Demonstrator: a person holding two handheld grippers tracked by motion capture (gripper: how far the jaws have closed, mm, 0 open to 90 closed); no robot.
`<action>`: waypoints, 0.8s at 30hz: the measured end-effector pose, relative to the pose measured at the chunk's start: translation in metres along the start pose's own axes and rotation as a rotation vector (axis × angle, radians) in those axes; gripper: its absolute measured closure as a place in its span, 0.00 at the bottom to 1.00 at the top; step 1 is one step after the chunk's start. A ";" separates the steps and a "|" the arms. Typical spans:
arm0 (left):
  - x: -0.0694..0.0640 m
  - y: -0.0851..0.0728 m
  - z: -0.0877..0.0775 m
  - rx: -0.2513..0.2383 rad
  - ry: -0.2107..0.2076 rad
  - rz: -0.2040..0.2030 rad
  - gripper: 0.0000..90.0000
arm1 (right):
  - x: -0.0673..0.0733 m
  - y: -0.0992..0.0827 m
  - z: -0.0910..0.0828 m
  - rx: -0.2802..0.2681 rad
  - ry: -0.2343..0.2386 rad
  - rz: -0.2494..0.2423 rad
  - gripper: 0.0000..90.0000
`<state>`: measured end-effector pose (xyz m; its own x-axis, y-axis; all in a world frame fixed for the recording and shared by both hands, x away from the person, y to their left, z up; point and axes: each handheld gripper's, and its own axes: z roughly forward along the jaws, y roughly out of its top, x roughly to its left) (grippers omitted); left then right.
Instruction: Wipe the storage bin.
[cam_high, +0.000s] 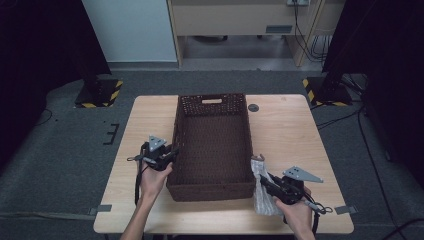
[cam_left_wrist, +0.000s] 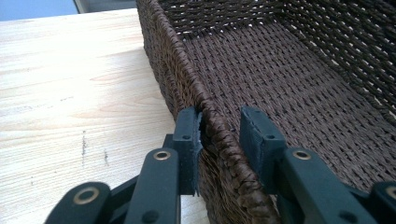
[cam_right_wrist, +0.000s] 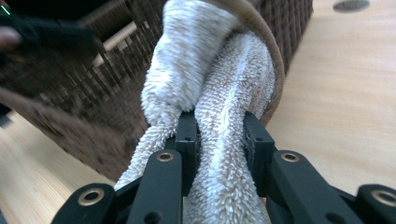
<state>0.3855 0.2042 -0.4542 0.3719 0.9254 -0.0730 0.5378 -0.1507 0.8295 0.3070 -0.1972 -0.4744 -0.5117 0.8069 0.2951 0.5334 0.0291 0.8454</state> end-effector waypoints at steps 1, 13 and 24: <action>0.000 0.000 0.000 -0.002 0.001 0.000 0.75 | 0.000 -0.002 0.001 0.020 -0.008 -0.004 0.81; 0.002 -0.002 0.000 -0.028 -0.009 0.007 0.72 | -0.013 -0.028 0.038 0.162 -0.077 -0.067 0.81; 0.005 -0.005 0.000 -0.040 -0.024 -0.008 0.62 | -0.033 -0.004 0.017 0.055 -0.114 -0.060 0.80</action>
<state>0.3851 0.2098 -0.4586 0.3859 0.9179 -0.0923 0.5101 -0.1289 0.8504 0.3334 -0.2144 -0.4950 -0.4661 0.8642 0.1895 0.5414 0.1092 0.8336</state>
